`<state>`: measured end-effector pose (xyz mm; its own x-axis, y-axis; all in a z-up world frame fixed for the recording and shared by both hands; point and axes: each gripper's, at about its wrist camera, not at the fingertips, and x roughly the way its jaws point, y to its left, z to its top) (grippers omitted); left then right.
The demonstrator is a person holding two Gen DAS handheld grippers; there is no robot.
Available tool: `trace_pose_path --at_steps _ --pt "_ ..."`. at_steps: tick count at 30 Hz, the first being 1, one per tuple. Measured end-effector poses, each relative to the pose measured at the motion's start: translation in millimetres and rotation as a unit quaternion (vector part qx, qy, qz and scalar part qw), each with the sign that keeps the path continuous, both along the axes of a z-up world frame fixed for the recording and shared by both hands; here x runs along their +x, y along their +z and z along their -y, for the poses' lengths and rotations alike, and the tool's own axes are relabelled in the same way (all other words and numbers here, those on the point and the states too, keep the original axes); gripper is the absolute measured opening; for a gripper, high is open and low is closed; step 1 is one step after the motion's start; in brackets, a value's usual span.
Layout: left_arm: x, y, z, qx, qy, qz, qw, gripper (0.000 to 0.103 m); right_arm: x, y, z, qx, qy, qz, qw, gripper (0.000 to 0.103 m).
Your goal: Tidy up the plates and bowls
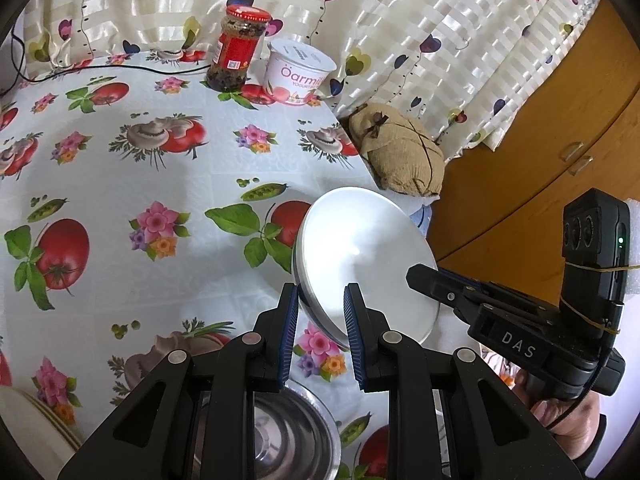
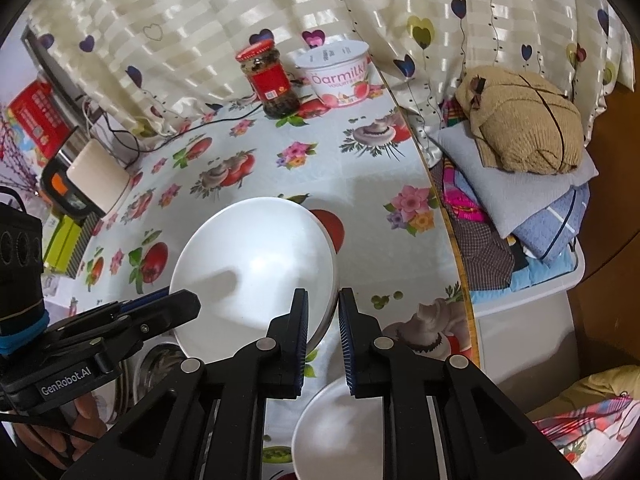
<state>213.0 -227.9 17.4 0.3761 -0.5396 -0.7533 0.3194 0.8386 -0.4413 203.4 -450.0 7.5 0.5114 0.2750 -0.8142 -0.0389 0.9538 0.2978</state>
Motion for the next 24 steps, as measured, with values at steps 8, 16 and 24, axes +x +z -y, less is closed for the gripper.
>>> trace_pose_path --at_steps 8,16,24 --pt "-12.3 15.4 -11.4 -0.002 0.007 0.016 0.9998 0.025 -9.1 13.9 -10.5 -0.003 0.006 0.012 1.000 0.015" --pt "-28.2 28.3 -24.8 -0.001 0.018 0.027 0.9995 0.025 -22.6 29.6 -26.6 -0.006 0.015 0.025 1.000 0.015" --pt "-46.2 32.1 -43.8 0.003 0.029 0.030 0.9991 0.025 -37.1 34.7 -46.7 -0.009 0.028 0.026 0.999 0.015"
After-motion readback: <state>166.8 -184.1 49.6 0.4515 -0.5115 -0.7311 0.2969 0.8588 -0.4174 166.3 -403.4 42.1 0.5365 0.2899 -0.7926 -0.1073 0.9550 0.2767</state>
